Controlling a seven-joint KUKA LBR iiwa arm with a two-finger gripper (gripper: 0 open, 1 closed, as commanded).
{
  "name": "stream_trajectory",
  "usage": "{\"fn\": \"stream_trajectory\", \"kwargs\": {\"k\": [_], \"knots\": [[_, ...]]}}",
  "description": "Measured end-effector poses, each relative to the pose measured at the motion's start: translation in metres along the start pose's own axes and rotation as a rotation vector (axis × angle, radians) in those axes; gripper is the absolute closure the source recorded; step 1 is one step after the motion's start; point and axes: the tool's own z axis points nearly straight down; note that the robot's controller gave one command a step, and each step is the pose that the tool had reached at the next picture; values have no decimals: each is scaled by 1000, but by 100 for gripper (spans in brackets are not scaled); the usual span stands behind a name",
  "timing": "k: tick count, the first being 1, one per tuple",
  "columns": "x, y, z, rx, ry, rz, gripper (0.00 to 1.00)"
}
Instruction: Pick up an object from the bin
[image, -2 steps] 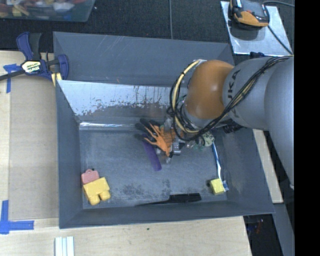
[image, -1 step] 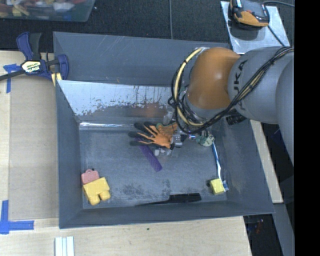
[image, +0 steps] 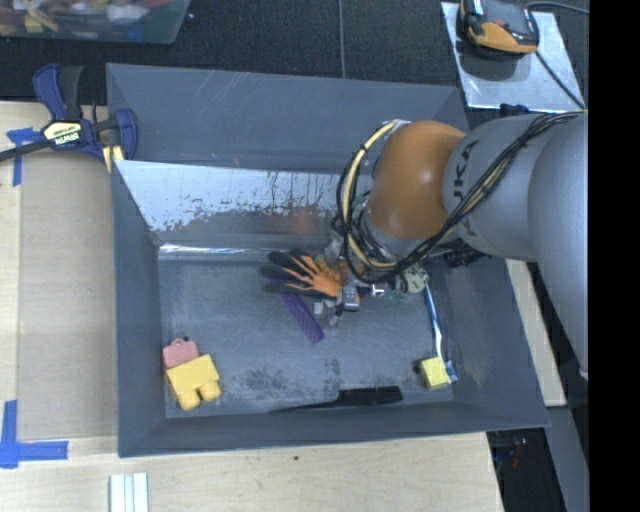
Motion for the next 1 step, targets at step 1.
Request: {"fn": "stream_trajectory", "kwargs": {"k": [1], "knots": [[-12, -1, 3, -2, -16, 84, 0]]}}
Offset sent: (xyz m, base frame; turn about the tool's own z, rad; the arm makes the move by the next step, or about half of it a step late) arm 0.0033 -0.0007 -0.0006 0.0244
